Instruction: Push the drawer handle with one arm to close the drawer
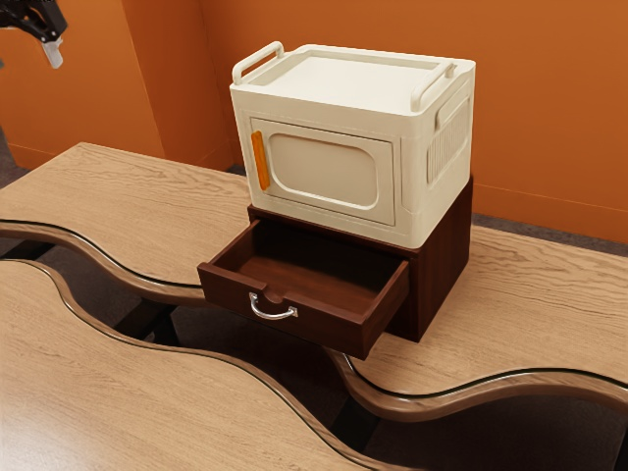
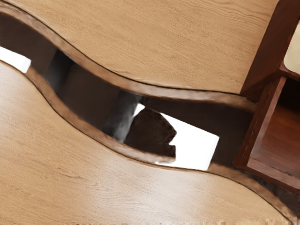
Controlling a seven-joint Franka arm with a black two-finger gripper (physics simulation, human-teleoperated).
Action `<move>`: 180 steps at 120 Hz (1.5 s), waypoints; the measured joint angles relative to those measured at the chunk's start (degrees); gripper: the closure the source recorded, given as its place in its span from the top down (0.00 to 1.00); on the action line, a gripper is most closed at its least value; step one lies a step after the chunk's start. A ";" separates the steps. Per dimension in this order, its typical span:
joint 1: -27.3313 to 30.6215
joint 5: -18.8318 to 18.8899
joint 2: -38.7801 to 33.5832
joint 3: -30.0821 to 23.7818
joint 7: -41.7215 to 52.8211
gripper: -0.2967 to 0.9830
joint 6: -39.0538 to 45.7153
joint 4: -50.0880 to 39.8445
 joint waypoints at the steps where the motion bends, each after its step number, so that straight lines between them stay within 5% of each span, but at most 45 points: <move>1: -0.24 -0.01 0.17 -0.16 -0.07 0.77 -0.14 0.07; 24: -5.17 -1.09 4.66 -1.58 -1.48 0.77 -2.24 -3.42; 34: -2.24 -1.96 3.41 -8.07 -1.91 0.76 -2.69 -9.59; 58: -0.52 -3.98 2.40 -13.50 -4.45 0.38 -0.16 -23.99; 82: -1.85 -2.72 -0.85 -14.20 -6.78 0.22 11.19 -40.35; 125: -5.53 -2.08 -5.43 -22.25 -10.76 0.16 26.73 -54.25; 180: -9.30 2.30 0.47 -22.60 -14.68 0.15 44.66 -54.85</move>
